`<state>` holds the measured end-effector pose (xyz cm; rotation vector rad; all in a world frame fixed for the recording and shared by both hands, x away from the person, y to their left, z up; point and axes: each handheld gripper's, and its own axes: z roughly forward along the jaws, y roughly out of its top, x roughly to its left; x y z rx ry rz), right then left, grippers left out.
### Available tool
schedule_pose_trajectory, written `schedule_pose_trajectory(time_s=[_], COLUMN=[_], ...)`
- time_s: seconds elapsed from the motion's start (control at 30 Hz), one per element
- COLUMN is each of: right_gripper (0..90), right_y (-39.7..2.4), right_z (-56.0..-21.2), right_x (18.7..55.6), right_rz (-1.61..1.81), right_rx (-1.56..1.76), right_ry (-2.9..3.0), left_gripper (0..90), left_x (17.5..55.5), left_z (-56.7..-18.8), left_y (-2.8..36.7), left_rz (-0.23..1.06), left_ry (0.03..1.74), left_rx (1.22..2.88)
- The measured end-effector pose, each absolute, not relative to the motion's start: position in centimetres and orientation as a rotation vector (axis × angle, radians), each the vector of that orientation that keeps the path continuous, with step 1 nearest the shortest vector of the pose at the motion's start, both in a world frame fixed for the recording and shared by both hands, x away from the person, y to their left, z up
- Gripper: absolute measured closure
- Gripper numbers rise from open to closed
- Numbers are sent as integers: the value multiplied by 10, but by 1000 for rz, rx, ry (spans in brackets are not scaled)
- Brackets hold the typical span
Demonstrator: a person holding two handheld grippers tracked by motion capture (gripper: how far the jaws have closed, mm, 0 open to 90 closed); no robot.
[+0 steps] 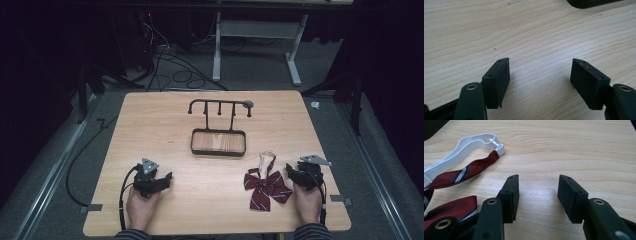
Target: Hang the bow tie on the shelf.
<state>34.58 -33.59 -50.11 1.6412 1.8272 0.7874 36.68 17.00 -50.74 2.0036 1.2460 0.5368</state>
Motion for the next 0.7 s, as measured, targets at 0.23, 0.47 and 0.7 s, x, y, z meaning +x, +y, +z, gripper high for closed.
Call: schedule_pose_trajectory(time_s=[0.23,0.47,0.7], right_gripper=[534,534,534], right_y=[-336,-335,-335], right_z=[-501,-501,-501], right_x=[346,346,346], right_rz=[788,784,785], right_rx=[1641,1640,1645], right_ry=[1828,1825,1823], left_gripper=[326,324,324], left_x=[367,367,367], left_z=[-508,-507,-507], left_y=[170,170,170], left_rz=[536,537,537], left_ry=[1246,1246,1246], left_rx=[2000,2003,2004])
